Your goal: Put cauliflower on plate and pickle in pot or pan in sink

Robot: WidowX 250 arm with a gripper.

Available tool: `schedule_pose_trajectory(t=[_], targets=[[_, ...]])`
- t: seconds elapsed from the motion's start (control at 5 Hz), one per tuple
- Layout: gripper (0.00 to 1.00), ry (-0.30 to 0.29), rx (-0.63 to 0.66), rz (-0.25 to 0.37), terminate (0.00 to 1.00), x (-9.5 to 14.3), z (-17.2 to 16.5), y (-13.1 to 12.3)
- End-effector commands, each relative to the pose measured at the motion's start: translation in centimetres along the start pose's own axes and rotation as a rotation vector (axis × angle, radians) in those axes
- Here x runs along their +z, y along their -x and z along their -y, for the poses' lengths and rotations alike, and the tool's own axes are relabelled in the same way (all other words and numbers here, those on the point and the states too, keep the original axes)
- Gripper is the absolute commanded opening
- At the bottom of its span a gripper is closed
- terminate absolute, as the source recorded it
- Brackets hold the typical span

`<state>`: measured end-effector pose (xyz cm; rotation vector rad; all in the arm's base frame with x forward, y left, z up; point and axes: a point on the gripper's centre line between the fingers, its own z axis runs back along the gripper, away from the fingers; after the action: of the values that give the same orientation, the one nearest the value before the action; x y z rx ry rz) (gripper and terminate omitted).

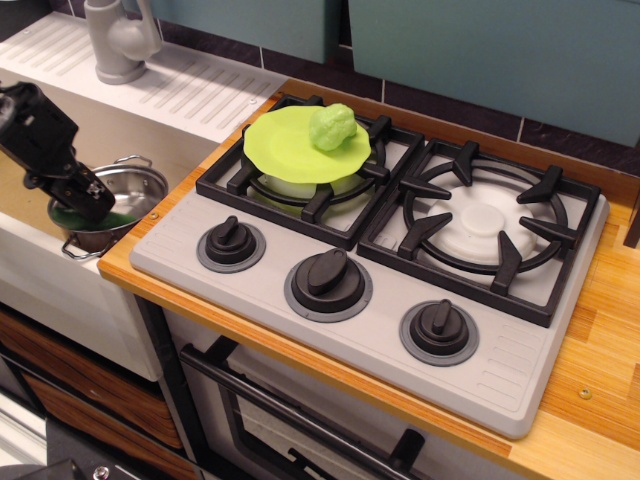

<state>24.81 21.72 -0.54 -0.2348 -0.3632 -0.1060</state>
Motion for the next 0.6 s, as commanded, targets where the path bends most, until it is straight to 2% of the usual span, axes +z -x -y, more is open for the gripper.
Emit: schedule_pose_trajectory(t=[0.0,0.2,0.4], targets=[[1.00,-0.014,-0.085,0.038,0.00,1.1,-0.8,-3.2],[1.00,-0.032,-0.077,0.025,0.00,2.3,-0.1,-4.0],[1.00,-0.082,-0.052,-0.013,0.00,5.2,1.5,-5.2]])
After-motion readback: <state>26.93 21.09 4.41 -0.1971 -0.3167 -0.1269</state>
